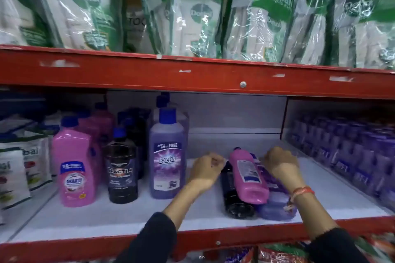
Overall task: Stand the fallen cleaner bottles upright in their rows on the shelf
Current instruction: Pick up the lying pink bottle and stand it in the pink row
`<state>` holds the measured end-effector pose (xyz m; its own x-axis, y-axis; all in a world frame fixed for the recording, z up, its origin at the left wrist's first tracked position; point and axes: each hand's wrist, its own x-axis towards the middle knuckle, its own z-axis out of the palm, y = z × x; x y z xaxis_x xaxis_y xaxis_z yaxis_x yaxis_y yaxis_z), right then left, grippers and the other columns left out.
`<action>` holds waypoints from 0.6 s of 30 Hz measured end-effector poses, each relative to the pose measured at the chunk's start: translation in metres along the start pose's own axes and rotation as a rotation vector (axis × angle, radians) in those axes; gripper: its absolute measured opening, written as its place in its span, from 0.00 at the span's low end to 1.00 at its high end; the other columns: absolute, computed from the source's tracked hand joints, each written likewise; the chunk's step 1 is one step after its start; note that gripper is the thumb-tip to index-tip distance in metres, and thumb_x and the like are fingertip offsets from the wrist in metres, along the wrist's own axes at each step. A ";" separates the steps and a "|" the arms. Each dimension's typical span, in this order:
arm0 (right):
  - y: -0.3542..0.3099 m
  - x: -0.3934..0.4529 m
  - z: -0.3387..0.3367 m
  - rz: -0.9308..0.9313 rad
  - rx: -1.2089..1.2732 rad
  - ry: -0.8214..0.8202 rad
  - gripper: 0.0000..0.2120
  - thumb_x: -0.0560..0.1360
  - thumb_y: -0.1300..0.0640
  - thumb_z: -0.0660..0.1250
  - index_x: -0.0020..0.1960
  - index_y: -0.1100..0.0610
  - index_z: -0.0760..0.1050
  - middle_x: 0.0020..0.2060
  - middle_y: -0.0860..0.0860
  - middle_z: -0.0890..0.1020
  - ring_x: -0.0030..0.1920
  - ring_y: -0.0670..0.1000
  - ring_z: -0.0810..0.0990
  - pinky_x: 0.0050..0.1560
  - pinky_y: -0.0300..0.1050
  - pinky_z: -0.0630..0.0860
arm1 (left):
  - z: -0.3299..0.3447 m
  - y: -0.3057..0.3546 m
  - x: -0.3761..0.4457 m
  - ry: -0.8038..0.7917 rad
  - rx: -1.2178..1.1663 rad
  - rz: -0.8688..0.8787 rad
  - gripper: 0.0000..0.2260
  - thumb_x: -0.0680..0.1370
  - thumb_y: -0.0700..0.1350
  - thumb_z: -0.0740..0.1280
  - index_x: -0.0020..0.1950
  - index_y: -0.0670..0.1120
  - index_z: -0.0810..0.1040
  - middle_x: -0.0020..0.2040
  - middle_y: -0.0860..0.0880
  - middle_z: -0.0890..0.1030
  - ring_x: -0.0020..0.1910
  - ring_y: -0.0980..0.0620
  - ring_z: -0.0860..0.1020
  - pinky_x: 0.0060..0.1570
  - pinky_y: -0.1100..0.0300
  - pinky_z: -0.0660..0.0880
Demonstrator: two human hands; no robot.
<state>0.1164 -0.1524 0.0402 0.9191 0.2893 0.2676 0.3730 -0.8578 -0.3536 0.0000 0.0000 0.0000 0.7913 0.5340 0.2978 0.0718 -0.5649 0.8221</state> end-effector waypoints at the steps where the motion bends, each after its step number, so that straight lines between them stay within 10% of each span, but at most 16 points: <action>1: 0.002 0.001 0.002 0.013 0.007 -0.101 0.19 0.77 0.47 0.62 0.52 0.63 0.80 0.52 0.62 0.83 0.50 0.61 0.80 0.47 0.46 0.72 | 0.007 0.000 0.005 -0.077 -0.077 -0.087 0.12 0.77 0.46 0.65 0.56 0.41 0.79 0.49 0.44 0.83 0.38 0.52 0.79 0.38 0.64 0.74; 8: 0.010 0.011 0.015 0.030 0.456 -0.385 0.12 0.74 0.51 0.70 0.41 0.61 0.79 0.31 0.53 0.82 0.26 0.49 0.79 0.25 0.37 0.73 | 0.027 0.011 0.019 -0.321 -0.353 -0.312 0.20 0.73 0.47 0.72 0.58 0.35 0.77 0.55 0.38 0.83 0.41 0.47 0.82 0.39 0.61 0.81; 12: 0.011 -0.003 0.015 0.077 0.791 -0.491 0.13 0.72 0.58 0.73 0.52 0.67 0.80 0.38 0.58 0.85 0.31 0.53 0.83 0.29 0.40 0.78 | 0.024 0.009 0.017 -0.325 -0.478 -0.312 0.17 0.71 0.42 0.73 0.56 0.34 0.78 0.55 0.39 0.83 0.40 0.51 0.83 0.37 0.64 0.82; 18: -0.010 -0.031 0.008 0.060 1.111 -0.236 0.19 0.69 0.64 0.75 0.58 0.66 0.76 0.43 0.60 0.85 0.32 0.52 0.82 0.26 0.37 0.78 | 0.006 0.011 -0.001 -0.151 -0.547 -0.169 0.18 0.68 0.37 0.75 0.56 0.38 0.79 0.53 0.41 0.83 0.45 0.47 0.82 0.45 0.57 0.82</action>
<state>0.0858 -0.1498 0.0283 0.8965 0.4338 0.0897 0.1261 -0.0558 -0.9905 0.0038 -0.0105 0.0064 0.8765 0.4705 0.1021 -0.0878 -0.0524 0.9948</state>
